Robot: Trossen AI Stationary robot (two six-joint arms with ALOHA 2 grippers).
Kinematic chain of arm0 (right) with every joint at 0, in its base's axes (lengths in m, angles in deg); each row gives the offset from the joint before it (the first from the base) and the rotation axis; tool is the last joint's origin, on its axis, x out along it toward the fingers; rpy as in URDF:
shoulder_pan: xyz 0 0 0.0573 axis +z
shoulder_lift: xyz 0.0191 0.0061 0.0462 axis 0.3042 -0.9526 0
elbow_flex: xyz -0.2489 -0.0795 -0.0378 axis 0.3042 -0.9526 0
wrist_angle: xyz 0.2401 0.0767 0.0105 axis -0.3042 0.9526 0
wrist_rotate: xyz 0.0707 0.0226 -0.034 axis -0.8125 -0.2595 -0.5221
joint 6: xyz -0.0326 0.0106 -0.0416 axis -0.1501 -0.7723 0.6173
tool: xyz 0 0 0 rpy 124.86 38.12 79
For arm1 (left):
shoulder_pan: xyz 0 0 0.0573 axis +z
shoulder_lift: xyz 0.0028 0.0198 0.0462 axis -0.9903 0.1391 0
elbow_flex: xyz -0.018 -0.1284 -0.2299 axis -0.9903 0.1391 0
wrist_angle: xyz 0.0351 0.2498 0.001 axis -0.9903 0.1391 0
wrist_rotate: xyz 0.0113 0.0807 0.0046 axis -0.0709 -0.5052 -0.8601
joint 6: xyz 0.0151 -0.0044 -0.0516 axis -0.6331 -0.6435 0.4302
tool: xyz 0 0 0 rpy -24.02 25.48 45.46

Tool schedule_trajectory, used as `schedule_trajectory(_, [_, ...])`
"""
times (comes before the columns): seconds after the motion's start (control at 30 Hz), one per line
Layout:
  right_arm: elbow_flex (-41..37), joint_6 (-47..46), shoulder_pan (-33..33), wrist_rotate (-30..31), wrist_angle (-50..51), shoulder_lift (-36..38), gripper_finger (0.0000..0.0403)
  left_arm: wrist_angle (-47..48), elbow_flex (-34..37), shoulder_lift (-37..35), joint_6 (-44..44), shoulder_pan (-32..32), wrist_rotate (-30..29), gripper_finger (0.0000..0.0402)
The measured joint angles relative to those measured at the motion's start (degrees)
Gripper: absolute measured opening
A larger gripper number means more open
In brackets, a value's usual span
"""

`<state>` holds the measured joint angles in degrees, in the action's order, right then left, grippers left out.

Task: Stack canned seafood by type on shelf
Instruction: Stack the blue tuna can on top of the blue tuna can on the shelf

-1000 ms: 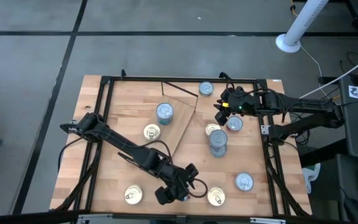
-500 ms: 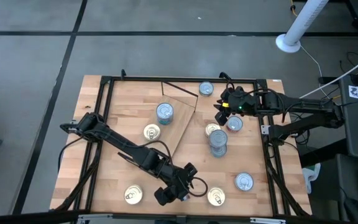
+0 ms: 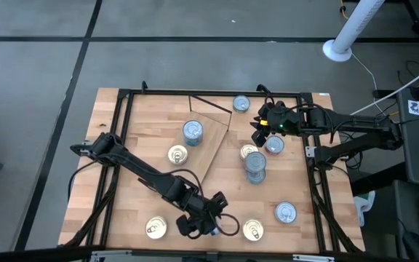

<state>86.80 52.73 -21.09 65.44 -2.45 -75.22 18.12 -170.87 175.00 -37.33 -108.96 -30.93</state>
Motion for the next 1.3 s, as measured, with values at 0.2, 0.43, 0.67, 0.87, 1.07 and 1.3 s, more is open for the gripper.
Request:
schedule_trajectory(0.2, [0.0,0.0,0.0,-0.02,0.05,-0.02,0.0113,-3.27,0.02,1.69,-0.42,-0.99,-0.22,0.0271])
schedule_trajectory(0.43, [0.0,0.0,0.0,-0.02,0.28,-0.02,0.0113,-3.26,0.02,2.15,3.23,-2.21,-2.18,0.0271])
schedule_trajectory(0.67, [-0.02,-0.45,-0.02,-1.86,0.49,-0.02,0.0113,-1.23,0.04,3.61,0.7,-3.3,-4.7,0.0271])
schedule_trajectory(0.87, [-0.02,-0.61,0.02,-2.38,0.46,-0.02,0.0113,-1.04,0.04,3.72,0.41,-2.72,-7.77,0.0271])
schedule_trajectory(1.07, [-0.02,-0.63,0.02,-2.41,0.46,-0.02,0.0113,0.54,0.04,3.72,0.41,-2.64,-7.72,0.0271])
schedule_trajectory(1.3, [-0.02,-0.46,-0.02,-2.4,0.46,-0.02,0.0113,0.41,0.04,4.14,0.09,-2.39,-6.86,0.0271])
